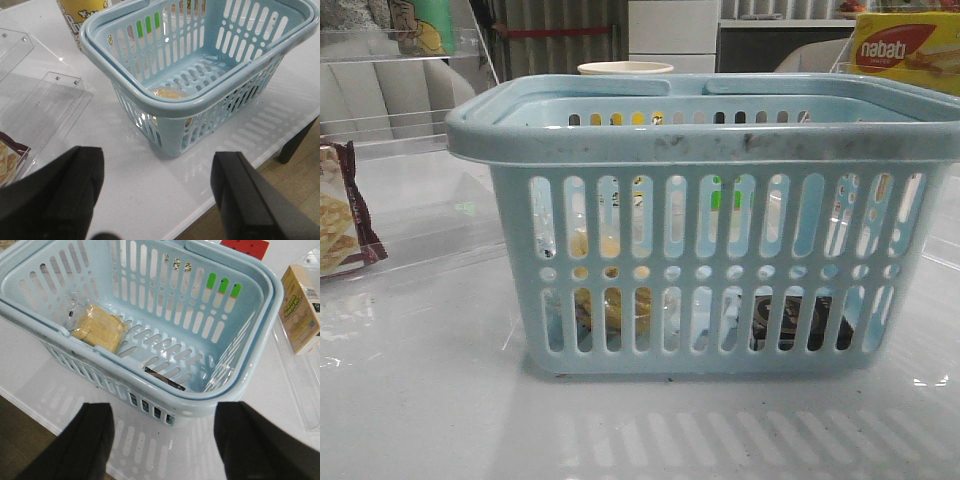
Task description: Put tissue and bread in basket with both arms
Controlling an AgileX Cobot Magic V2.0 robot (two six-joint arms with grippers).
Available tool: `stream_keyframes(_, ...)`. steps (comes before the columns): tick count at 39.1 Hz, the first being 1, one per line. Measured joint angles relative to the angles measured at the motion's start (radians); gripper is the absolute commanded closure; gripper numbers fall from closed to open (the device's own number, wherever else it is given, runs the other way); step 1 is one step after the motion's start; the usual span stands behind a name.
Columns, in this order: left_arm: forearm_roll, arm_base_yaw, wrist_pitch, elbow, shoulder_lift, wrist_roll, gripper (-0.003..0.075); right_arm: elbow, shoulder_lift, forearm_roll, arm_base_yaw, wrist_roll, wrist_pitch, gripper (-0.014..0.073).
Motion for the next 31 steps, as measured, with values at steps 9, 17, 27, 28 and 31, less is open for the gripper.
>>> stream_keyframes(9, -0.002, 0.0, -0.052, 0.124, -0.095, 0.0, 0.0216, 0.0, 0.0, 0.0, 0.0, 0.0, -0.004, 0.0055)
stream_keyframes(17, 0.004, 0.0, -0.117, 0.173, -0.097, 0.0, 0.0299, 0.0, 0.0, 0.0, 0.0, 0.0, -0.004, 0.0066)
stream_keyframes(27, 0.012, 0.0, -0.129, 0.183, -0.097, 0.0, 0.0578, 0.0, 0.0, -0.035, 0.0, 0.0, 0.05, 0.0452)
stream_keyframes(28, 0.014, 0.0, -0.129, 0.183, -0.097, 0.0, 0.061, 0.0, 0.0, -0.035, 0.0, 0.0, 0.056, 0.0501)
stream_keyframes(31, 0.014, 0.0, -0.129, 0.183, -0.097, 0.0, 0.0628, 0.0, 0.0, -0.035, 0.0, 0.0, 0.064, 0.0531)
